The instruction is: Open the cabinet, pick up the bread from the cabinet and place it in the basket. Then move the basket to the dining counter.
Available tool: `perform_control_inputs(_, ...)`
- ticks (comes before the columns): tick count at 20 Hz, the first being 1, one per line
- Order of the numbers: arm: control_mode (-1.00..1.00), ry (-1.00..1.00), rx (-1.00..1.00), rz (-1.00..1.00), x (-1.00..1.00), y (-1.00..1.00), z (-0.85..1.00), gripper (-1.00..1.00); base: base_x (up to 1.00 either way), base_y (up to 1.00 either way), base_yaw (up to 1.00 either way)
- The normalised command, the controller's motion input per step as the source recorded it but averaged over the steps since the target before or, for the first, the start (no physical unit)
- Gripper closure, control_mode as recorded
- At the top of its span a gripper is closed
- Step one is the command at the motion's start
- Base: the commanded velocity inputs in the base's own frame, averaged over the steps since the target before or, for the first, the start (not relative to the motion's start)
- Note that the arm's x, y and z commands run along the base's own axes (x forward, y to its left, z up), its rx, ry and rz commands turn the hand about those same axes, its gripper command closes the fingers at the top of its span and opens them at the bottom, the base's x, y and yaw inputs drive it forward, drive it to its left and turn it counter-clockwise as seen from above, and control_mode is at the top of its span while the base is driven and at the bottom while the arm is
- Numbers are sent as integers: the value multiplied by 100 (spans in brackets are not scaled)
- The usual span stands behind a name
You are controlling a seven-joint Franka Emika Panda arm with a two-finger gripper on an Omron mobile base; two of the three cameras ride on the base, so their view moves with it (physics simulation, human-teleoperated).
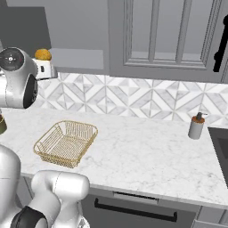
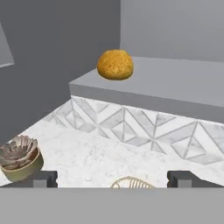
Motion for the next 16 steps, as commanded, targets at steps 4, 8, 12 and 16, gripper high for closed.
perform_control_inputs(4,-100,6,31,-2,41,1,29,-100,0,0,0)
perform_control_inputs(8,-100,11,27,-14,48,0,23,-100,0,0,0)
perform_control_inputs(12,-100,7,0,-16,34,1,40,-100,0,0,0)
perform_control_inputs(16,-100,1,-1,-10,32,3,10,-100,0,0,0)
